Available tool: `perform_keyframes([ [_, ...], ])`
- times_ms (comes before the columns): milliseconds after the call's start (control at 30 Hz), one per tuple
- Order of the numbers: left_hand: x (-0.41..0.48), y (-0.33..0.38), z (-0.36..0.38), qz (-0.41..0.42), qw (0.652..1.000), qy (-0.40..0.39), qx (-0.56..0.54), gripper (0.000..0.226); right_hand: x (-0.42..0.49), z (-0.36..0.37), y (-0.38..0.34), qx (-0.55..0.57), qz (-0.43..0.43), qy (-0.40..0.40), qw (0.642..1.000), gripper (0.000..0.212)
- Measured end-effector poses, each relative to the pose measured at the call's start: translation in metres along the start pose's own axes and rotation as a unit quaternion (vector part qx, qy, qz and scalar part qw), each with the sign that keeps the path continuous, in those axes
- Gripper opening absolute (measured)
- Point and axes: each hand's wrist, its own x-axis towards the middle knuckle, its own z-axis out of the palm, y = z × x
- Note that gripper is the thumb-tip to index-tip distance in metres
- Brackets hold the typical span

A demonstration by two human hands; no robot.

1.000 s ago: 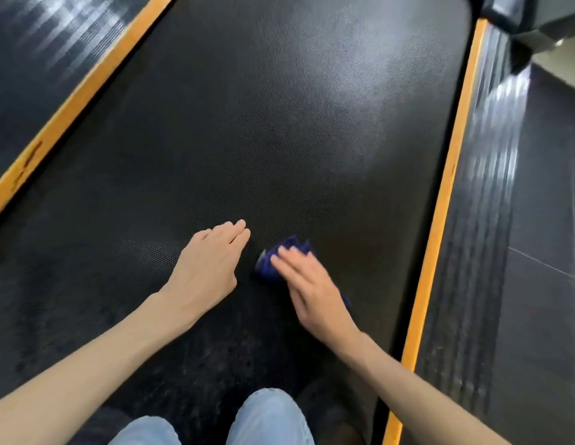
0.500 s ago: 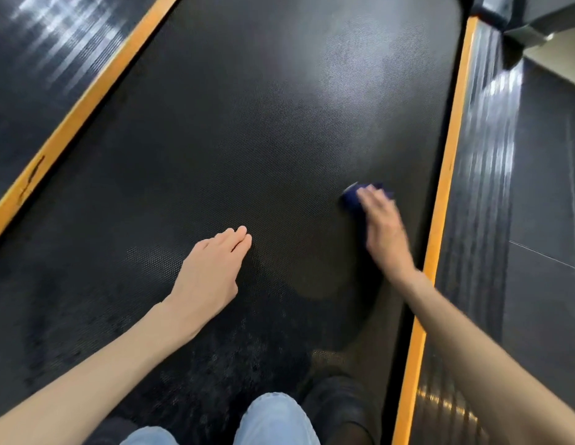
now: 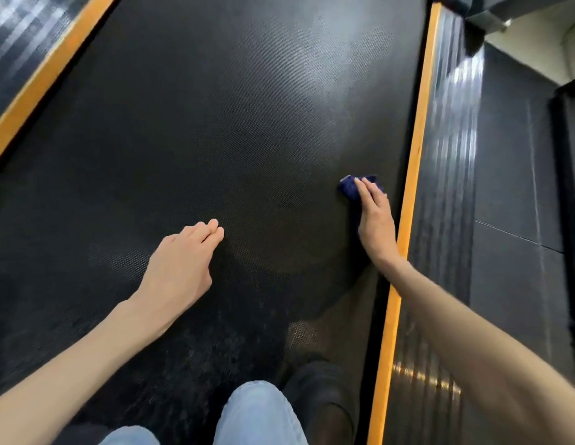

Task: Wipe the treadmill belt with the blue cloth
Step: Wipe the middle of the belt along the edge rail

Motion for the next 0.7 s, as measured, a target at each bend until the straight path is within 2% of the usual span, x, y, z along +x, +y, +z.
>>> perform_keyframes([
  [33,0.000,0.000,0.001,-0.002,1.000,0.003,0.000,0.066,-0.007,0.005,-0.009,0.009,0.019,0.016,1.000,0.056],
  [67,-0.001,0.000,0.002,-0.005,1.000,0.006,-0.001,0.066,-0.021,0.011,-0.017,0.012,-0.001,0.018,1.000,0.053],
  [133,-0.001,0.000,0.004,-0.008,1.000,0.011,-0.001,0.066,-0.069,0.021,-0.034,0.009,-0.128,-0.037,0.991,0.050],
  [167,0.000,0.000,0.005,-0.008,1.000,0.012,-0.002,0.065,-0.098,0.023,-0.041,0.003,-0.212,-0.086,0.974,0.050],
  [200,0.000,0.000,0.004,-0.009,1.000,0.014,-0.004,0.064,-0.122,0.020,-0.044,0.001,-0.294,-0.143,0.945,0.050],
  [267,0.003,0.000,0.002,-0.015,1.000,0.020,-0.011,0.060,-0.133,0.010,-0.036,-0.010,-0.444,-0.242,0.862,0.050],
  [300,0.004,0.001,0.001,-0.017,0.999,0.024,-0.015,0.058,-0.122,0.005,-0.028,-0.018,-0.496,-0.265,0.827,0.047],
  [333,0.004,0.001,0.000,-0.016,0.999,0.028,-0.016,0.056,-0.105,0.003,-0.021,-0.027,-0.513,-0.266,0.816,0.045],
  [367,0.004,0.001,-0.001,-0.014,0.999,0.031,-0.015,0.055,-0.083,0.003,-0.015,-0.035,-0.491,-0.247,0.835,0.043],
  [400,0.004,0.000,-0.001,-0.011,0.999,0.032,-0.013,0.055,-0.061,0.004,-0.008,-0.038,-0.434,-0.213,0.875,0.043],
  [467,0.003,0.000,-0.001,-0.009,0.999,0.032,-0.013,0.056,-0.015,0.005,0.006,-0.029,-0.284,-0.115,0.952,0.046],
  [500,0.003,0.000,-0.001,-0.008,0.999,0.033,-0.013,0.056,0.005,0.004,0.007,-0.022,-0.199,-0.067,0.977,0.050],
  [533,0.004,0.000,-0.001,-0.007,0.999,0.035,-0.013,0.055,0.021,0.006,0.004,-0.003,-0.106,-0.026,0.994,0.051],
  [600,0.005,0.001,-0.003,-0.008,0.999,0.040,-0.013,0.052,0.042,0.012,-0.018,0.050,0.066,0.055,0.995,0.048],
  [633,0.007,0.001,-0.003,-0.006,0.999,0.041,-0.013,0.050,0.041,0.020,-0.034,0.058,0.085,0.089,0.991,0.046],
  [667,0.008,0.001,-0.004,-0.005,0.999,0.043,-0.015,0.049,0.032,0.030,-0.050,0.051,0.039,0.096,0.993,0.045],
  [700,0.008,0.001,-0.004,-0.006,0.999,0.046,-0.017,0.048,0.012,0.039,-0.067,0.038,-0.043,0.061,0.996,0.045],
])
